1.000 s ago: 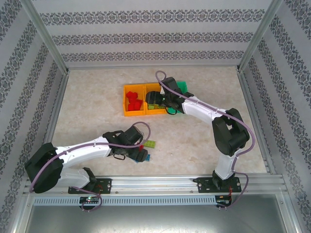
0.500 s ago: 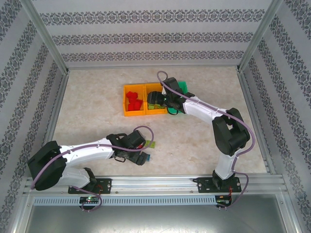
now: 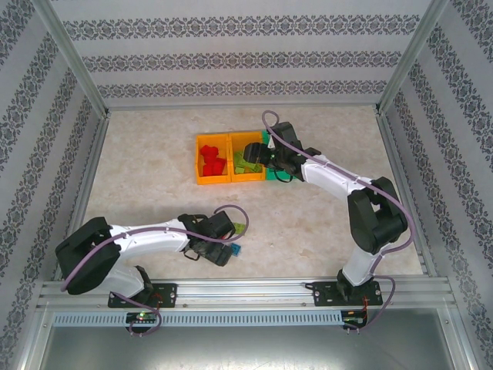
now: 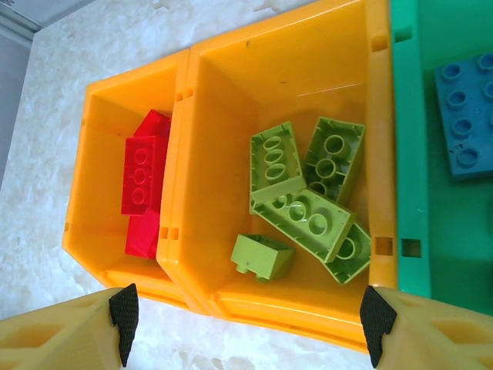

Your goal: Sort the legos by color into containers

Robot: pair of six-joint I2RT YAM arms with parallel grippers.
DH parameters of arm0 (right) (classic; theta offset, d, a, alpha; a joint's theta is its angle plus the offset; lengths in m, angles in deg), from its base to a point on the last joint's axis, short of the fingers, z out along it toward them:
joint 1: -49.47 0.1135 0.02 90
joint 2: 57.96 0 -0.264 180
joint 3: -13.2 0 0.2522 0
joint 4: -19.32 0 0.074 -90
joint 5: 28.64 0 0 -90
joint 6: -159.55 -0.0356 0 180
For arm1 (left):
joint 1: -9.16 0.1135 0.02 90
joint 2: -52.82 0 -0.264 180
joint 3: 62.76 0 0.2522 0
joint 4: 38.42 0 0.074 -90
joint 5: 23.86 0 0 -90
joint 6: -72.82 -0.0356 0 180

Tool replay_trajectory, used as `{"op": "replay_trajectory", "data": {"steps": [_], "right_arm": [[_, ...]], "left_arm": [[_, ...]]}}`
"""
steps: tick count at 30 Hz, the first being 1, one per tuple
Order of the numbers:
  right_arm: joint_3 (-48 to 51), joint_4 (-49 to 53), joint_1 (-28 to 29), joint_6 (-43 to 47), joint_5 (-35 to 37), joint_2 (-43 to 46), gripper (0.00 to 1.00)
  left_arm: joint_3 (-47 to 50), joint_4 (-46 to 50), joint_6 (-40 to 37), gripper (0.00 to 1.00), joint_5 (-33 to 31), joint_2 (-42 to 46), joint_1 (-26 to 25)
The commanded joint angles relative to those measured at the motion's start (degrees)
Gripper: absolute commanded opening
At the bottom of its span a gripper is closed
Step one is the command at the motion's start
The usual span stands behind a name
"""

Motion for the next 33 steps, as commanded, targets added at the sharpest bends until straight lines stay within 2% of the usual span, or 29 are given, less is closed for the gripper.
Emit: {"op": "replay_trajectory", "data": {"steps": [1, 5, 8, 11, 16, 22, 27, 30, 33], "right_arm": [[1.3, -0.5, -0.6, 0.7, 0.5, 2.1, 0.79], [1.7, -0.7, -0.9, 0.5, 0.2, 2.2, 0.79], [1.8, -0.9, -0.9, 0.3, 0.0, 2.1, 0.79], [1.9, -1.0, -1.1, 0.3, -0.1, 2.1, 0.79], [2.6, -1.1, -1.4, 0.4, -0.4, 2.7, 0.79], [6.1, -1.1, -1.4, 1.8, 1.9, 7.4, 0.79], [12.3, 0.9, -2.1, 4.1, 6.1, 15.7, 0.80], [17.7, 1.8, -3.2, 3.9, 8.8, 21.0, 0.81], [23.8, 1.6, -4.4, 2.6, 11.1, 25.8, 0.81]], "left_arm": [[-1.3, 2.4, -0.1, 0.89, -1.3, -1.3, -1.1], [-1.9, 2.8, -0.3, 0.88, -2.1, -1.3, -1.3], [-1.9, 2.7, -0.4, 0.82, -2.1, -1.4, -1.3], [-2.1, 2.8, -0.4, 0.72, -2.1, -1.8, -1.4], [-2.4, 4.0, 0.3, 0.50, -2.6, -1.8, -1.8], [-4.2, 7.1, 2.4, 0.46, -5.2, 2.0, -1.8], [-8.6, 12.6, 2.9, 0.44, -10.2, 6.3, -1.7], [-13.8, 13.7, -0.2, 0.45, -11.2, 6.1, -0.7], [-21.0, 11.1, -5.2, 0.44, -8.6, 2.4, 2.1]]}}
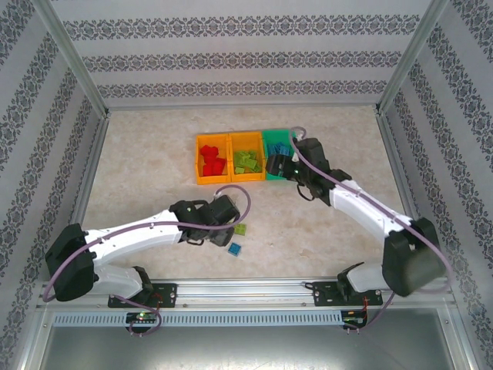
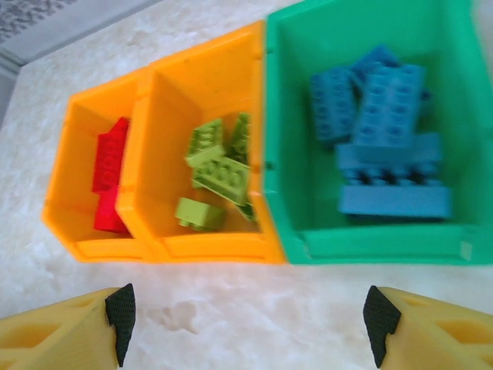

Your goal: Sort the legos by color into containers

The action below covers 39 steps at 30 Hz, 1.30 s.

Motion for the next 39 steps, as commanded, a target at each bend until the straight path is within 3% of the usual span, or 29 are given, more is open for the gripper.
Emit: {"op": "replay_trajectory", "data": {"steps": [1, 6, 12, 21, 24, 31, 39], "right_arm": [[6.0, 1.6, -1.2, -0.1, 5.1, 4.1, 0.81], [14.1, 1.8, -0.9, -2.8, 6.6, 9.7, 0.80], [21.2, 2.1, -0.1, -4.9, 8.6, 15.8, 0.81], [25.1, 3.2, 4.5, -7.5, 10.6, 19.8, 0.80], [25.0, 2.8, 6.1, -7.6, 10.9, 19.8, 0.80], [23.5, 1.1, 14.5, -4.6, 14.4, 17.4, 0.80], [20.9, -0.5, 25.5, 5.1, 13.8, 12.2, 0.81]], "left_arm": [[-8.2, -0.3, -6.4, 0.44, 0.8, -4.3, 3.1], [-27.2, -2.3, -11.7, 0.39, 8.2, -19.3, 7.9], [-51.7, -0.4, -12.6, 0.33, 17.9, -39.2, 13.4], [-85.8, 5.5, -11.1, 0.36, 20.0, -62.6, 18.2], [-86.3, 3.2, -8.8, 0.48, 20.8, -64.7, 19.5], [-82.3, 0.1, -4.9, 0.98, 24.6, -63.6, 19.9], [-67.7, -7.0, -5.6, 0.99, 23.2, -51.3, 19.5]]}}
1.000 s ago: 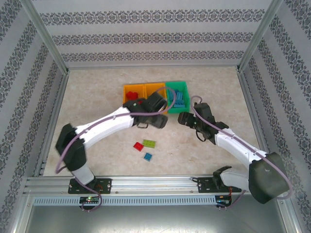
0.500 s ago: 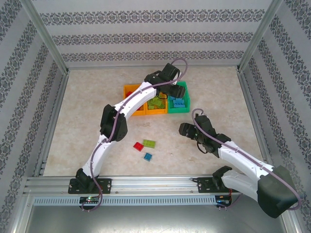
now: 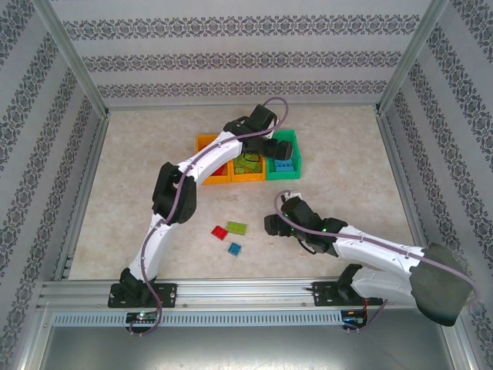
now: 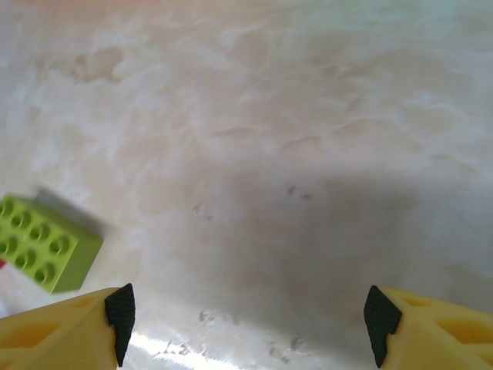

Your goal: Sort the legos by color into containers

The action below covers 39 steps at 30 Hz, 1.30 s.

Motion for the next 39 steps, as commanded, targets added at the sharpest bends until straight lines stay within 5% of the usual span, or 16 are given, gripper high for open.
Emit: {"op": "replay_trajectory", "data": {"steps": [1, 8, 16, 29, 35, 39], "right_arm": [[-2.7, -2.4, 2.9, 6.1, -0.3, -2.0, 0.81], [-8.7, -1.3, 10.3, 13.4, -4.9, -10.5, 0.82], [-14.2, -0.5, 17.3, 18.6, -10.4, -16.8, 0.82], [-20.9, 4.2, 19.3, 23.4, -10.0, -28.1, 0.78], [-24.0, 6.2, 19.6, 24.3, -9.1, -34.4, 0.67], [-24.8, 6.4, 20.0, 24.3, -8.0, -36.2, 0.49]], "left_arm": [[4.8, -3.9, 0.6, 1.00, -1.1, 8.1, -0.1], [24.1, -9.4, -0.1, 0.99, -8.3, 22.9, 0.5], [44.1, -11.2, 1.9, 0.99, -9.4, 37.0, 4.9], [62.0, -10.9, 5.0, 0.99, -14.4, 52.4, 6.2], [67.9, -10.8, 6.4, 0.99, -17.9, 59.2, 6.7], [68.9, -9.1, 6.3, 0.99, -19.1, 60.7, 7.4]]}}
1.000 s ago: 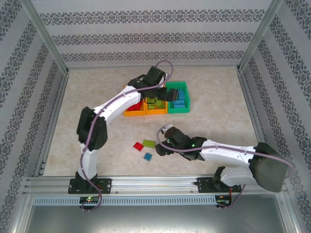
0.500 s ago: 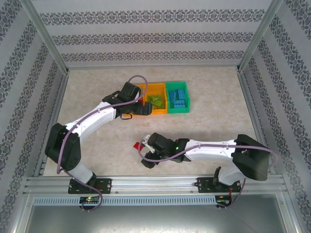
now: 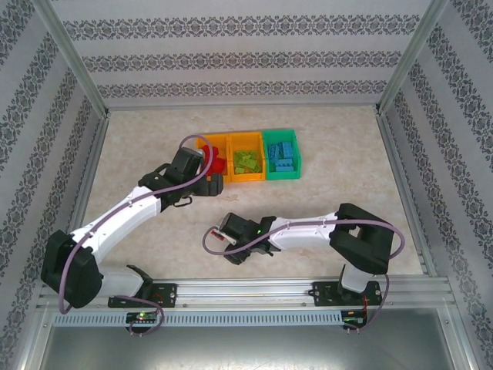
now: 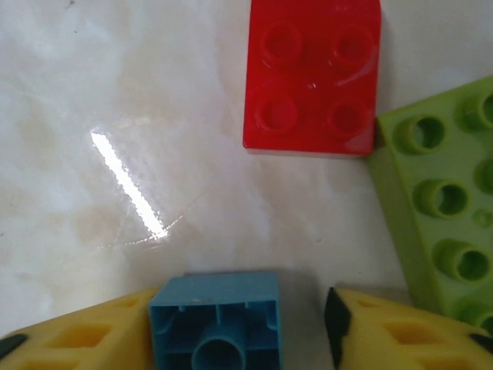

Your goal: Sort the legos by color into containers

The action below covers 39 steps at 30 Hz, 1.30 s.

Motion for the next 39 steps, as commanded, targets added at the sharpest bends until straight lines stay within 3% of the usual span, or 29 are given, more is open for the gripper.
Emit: {"op": "replay_trajectory", "data": {"steps": [1, 6, 11, 15, 20, 25, 28, 34, 39], "right_arm": [[-1.1, 1.0, 1.1, 0.4, 0.6, -2.0, 0.45], [-0.1, 1.0, 1.2, 0.0, 3.3, 1.3, 0.31], [2.2, -0.6, -0.5, -0.5, 4.4, 9.1, 0.29], [3.6, -2.0, -8.1, -2.2, 2.9, 15.6, 0.28], [0.8, -2.1, -23.3, -3.3, -3.1, 19.0, 0.29], [-8.9, 1.2, -40.0, -6.5, -9.1, 12.9, 0.28], [-17.7, 6.7, -45.1, -7.6, -9.0, 5.5, 0.28], [-31.9, 14.5, -46.9, -6.2, -4.0, -7.7, 0.27], [-36.2, 14.9, -48.5, -9.1, -1.6, -12.1, 0.28]], "left_arm": [[0.8, 1.5, 1.0, 0.99, -2.6, 1.1, 1.2], [1.5, 2.2, 1.1, 0.99, -3.2, 1.1, 1.7], [2.1, 2.6, 1.2, 0.99, -3.8, 1.5, 2.1], [2.5, 3.8, 0.6, 0.99, -5.4, 1.6, 2.2], [4.3, 4.7, -0.5, 1.00, -5.0, 1.3, 2.1], [7.0, 2.9, -2.5, 1.00, -0.9, 1.9, 1.8], [8.0, 2.6, -2.8, 1.00, -0.4, 2.1, 1.7], [9.3, 2.4, -2.8, 1.00, 0.2, 2.6, 1.2], [10.0, 2.4, -2.6, 1.00, -0.2, 3.1, 1.2]]}}
